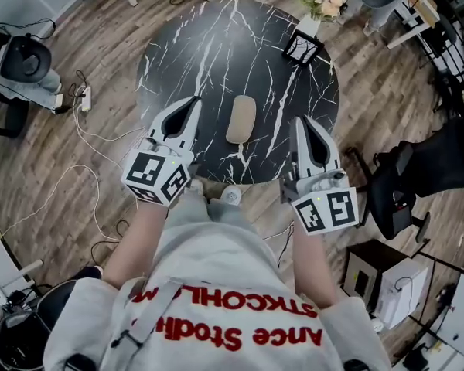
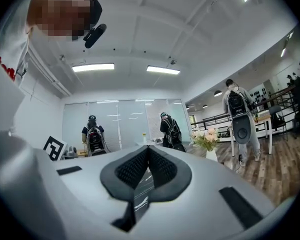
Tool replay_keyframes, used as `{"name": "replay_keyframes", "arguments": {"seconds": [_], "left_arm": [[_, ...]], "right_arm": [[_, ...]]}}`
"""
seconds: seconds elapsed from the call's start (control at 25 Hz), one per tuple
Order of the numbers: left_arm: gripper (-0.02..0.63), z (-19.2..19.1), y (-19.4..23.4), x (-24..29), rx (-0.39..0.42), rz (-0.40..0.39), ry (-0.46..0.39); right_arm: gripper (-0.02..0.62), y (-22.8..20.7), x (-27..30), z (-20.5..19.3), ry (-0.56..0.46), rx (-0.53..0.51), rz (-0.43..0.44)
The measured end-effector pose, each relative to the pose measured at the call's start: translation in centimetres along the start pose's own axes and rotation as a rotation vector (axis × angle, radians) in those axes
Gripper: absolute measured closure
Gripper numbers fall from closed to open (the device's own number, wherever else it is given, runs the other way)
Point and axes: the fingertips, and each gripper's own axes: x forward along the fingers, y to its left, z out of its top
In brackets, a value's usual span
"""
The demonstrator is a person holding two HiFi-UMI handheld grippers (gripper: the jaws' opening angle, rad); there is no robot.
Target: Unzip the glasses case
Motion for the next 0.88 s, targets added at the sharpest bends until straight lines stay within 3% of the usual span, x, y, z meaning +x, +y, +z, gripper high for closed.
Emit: {"name": "replay_keyframes", "arguments": {"seconds": [0.16, 0.52, 0.88], "left_arm": [[0.612, -0.9, 1.7, 2.6, -0.008, 0.002, 0.018], [0.612, -2.0, 4.9, 9.5, -0.004, -0.153, 0.095], [0.612, -2.8, 9.1, 13.9, 0.010, -0.200, 0.141]], "right_arm": [[0.581, -1.9, 2.4, -1.1, 0.023, 0.004, -0.020], [0.581, -5.2, 8.1, -2.7, 0.077, -0.078, -0.167], [0.581, -7.6, 11.2, -6.3, 0.149, -0.064, -0.252]]}}
